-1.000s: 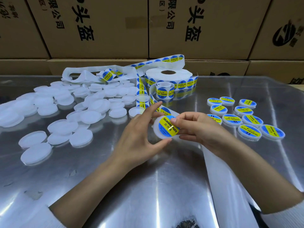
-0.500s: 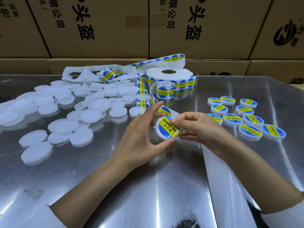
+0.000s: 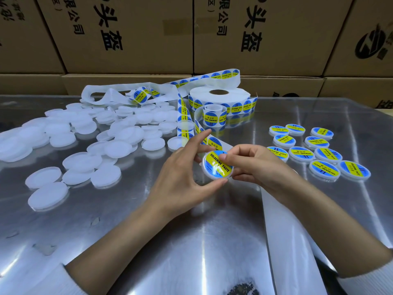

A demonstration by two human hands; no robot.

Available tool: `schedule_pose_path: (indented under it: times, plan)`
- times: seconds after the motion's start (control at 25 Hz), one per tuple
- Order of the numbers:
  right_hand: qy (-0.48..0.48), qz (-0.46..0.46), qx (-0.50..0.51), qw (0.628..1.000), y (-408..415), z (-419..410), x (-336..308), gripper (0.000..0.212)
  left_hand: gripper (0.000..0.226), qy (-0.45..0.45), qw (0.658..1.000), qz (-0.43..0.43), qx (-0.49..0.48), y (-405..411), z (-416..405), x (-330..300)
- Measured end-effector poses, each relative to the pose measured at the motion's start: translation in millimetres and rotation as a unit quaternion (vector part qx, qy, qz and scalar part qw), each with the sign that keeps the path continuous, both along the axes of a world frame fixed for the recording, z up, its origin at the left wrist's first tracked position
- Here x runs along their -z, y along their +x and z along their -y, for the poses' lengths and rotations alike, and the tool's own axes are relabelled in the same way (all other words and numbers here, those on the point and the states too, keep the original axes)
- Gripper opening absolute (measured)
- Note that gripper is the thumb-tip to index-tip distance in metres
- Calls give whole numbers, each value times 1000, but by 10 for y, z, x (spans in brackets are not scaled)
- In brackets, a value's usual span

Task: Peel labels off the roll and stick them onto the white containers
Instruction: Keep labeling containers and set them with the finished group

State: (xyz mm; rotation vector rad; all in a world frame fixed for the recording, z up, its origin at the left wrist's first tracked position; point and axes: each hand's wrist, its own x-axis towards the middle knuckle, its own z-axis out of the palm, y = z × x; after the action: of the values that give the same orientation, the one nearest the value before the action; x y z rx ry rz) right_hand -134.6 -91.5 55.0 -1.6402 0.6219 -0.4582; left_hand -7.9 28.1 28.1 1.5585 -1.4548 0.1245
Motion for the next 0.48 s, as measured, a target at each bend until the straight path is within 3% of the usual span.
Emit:
schedule_pose_path:
  times: [0.2, 0.48]
  plan:
    - [-28, 13, 11, 999, 27, -15, 3, 19, 83, -16, 1000, 2, -3, -11, -12, -22]
    - [-145, 37, 16, 989, 74, -33, 45, 20, 81, -31, 999, -21, -3, -31, -12, -36]
